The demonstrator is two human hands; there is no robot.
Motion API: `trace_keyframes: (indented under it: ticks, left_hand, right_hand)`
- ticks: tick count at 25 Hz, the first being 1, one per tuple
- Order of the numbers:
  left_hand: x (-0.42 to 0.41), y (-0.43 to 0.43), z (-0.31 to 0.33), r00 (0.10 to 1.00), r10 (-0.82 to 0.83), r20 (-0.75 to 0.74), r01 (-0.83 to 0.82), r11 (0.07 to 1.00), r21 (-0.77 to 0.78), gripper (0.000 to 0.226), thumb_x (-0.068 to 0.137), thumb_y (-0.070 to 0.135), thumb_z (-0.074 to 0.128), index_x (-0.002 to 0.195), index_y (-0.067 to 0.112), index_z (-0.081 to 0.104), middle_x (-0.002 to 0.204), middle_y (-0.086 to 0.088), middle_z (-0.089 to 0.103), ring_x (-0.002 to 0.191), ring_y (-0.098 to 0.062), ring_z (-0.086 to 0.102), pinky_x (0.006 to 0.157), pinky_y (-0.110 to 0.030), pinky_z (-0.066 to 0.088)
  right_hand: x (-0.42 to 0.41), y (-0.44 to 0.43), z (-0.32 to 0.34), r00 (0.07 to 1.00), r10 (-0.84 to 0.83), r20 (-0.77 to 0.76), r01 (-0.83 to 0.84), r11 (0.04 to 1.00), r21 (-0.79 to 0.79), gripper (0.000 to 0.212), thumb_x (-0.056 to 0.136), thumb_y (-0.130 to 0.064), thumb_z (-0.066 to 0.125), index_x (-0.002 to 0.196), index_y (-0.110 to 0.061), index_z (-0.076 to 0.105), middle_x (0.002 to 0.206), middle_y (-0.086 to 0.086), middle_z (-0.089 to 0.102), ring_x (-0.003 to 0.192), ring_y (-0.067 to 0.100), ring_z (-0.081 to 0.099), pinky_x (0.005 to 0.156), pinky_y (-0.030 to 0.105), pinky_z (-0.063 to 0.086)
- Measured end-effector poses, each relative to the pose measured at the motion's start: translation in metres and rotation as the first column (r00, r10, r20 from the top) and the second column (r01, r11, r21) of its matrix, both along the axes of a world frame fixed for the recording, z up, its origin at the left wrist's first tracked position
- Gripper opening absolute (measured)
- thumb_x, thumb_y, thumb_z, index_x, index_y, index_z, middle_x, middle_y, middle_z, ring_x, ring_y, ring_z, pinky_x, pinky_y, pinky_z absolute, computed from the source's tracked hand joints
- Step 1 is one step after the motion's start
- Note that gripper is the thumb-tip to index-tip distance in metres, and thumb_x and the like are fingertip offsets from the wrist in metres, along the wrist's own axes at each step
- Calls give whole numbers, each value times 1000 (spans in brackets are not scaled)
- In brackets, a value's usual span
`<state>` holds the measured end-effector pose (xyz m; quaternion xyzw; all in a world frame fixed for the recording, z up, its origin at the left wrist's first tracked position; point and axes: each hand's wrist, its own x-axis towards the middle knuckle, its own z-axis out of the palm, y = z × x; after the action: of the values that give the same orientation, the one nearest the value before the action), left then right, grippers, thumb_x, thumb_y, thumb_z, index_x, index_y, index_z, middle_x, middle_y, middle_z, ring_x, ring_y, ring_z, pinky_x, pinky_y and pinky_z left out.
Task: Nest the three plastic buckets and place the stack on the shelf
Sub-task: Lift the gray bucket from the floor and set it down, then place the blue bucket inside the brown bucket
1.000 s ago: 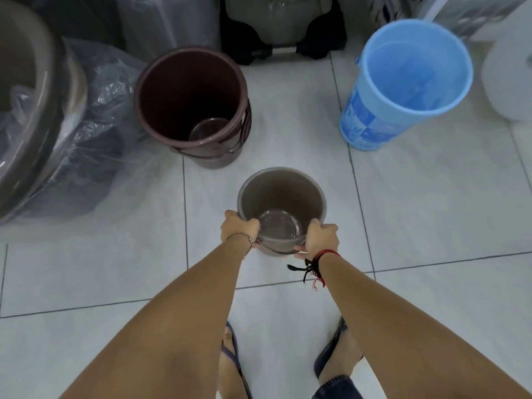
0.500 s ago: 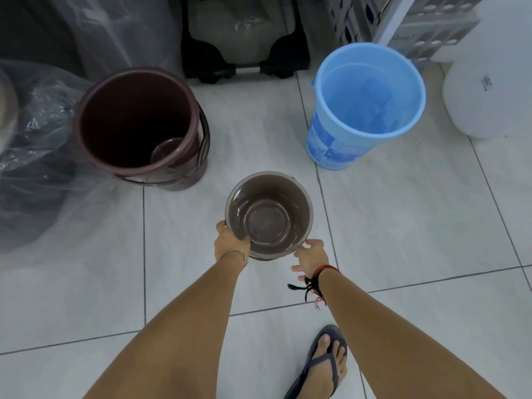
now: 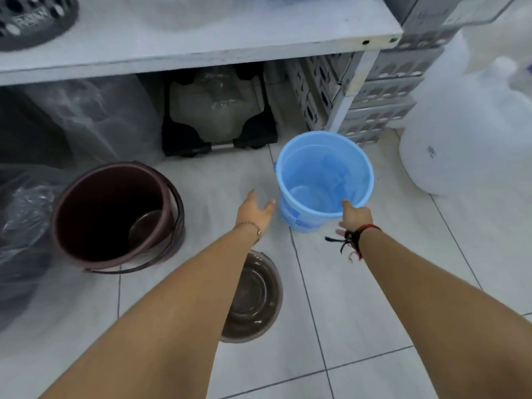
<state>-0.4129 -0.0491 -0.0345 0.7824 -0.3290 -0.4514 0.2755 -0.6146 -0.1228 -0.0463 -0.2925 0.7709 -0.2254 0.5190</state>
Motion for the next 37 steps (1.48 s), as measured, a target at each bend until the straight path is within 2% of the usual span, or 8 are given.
trace_keyframes:
  ticks: [4, 9, 14, 18, 20, 27, 35, 37]
  left_hand:
    - [-40, -62, -10, 988, 22, -153, -14, 998, 56, 60, 92, 42, 55, 142, 11, 41, 139, -7, 55, 122, -26, 56, 87, -28, 42]
    - [-56, -61, -21, 933, 220, -285, -222, 975, 26, 56, 84, 40, 67, 131, 14, 52, 122, -3, 65, 101, -22, 63, 86, -29, 48]
    - [-53, -55, 24, 728, 475, -495, -509, 858, 75, 22, 85, 19, 63, 106, 13, 64, 111, -10, 68, 105, -31, 66, 101, -43, 51]
    - [-20, -24, 84, 655, 620, -431, -668, 742, 53, 24, 78, 6, 63, 101, 13, 64, 99, -9, 67, 78, -23, 64, 73, -31, 58]
    - [7, -1, 116, 609, 679, -410, -757, 652, -44, 35, 76, 7, 67, 110, 14, 61, 98, -5, 69, 69, -12, 63, 55, -19, 52]
    - [146, 113, 181, 575, 807, -135, -732, 434, -525, 31, 75, 20, 71, 104, 15, 62, 86, -5, 72, 57, 13, 61, 60, -8, 51]
    - [302, 198, 152, 518, 855, -16, -755, 448, -478, 42, 81, 26, 73, 118, 13, 59, 90, 4, 69, 65, 9, 63, 58, -7, 51]
    - [327, 206, 126, 529, 849, 16, -784, 496, -375, 42, 81, 20, 75, 118, 8, 59, 99, -7, 72, 72, -12, 69, 62, -19, 58]
  right_hand:
    - [-2, -23, -16, 980, -136, 145, 125, 988, 87, 47, 91, 1, 55, 137, -2, 47, 128, 17, 61, 100, 45, 70, 88, 51, 59]
    - [-27, -1, 0, 989, -126, 76, 125, 992, 13, 37, 91, 0, 45, 125, -2, 58, 121, 18, 66, 83, 41, 72, 33, 25, 51]
    - [-57, 11, 54, 996, -51, 74, 59, 991, -118, 25, 85, 4, 45, 105, -6, 57, 118, 20, 65, 78, 46, 74, 46, 34, 61]
    - [-39, 9, 117, 990, 128, 61, -112, 969, -221, 23, 85, 5, 51, 95, -14, 58, 105, 17, 66, 76, 41, 72, 43, 34, 60]
    - [-12, 11, 147, 971, 226, 73, -200, 944, -261, 24, 85, 5, 53, 88, -18, 59, 99, 15, 68, 73, 37, 73, 46, 36, 61]
    - [149, 55, 208, 895, 442, 60, -378, 824, -422, 21, 77, -3, 56, 72, -22, 64, 62, 0, 71, 47, 12, 70, 41, 31, 56]
    - [323, 117, 174, 796, 605, -33, -576, 739, -349, 23, 81, -10, 54, 71, -30, 58, 85, 14, 75, 72, 30, 75, 52, 44, 64]
    - [347, 124, 148, 781, 623, -39, -604, 740, -295, 16, 85, -11, 54, 85, -25, 62, 96, 15, 73, 78, 32, 75, 56, 47, 65]
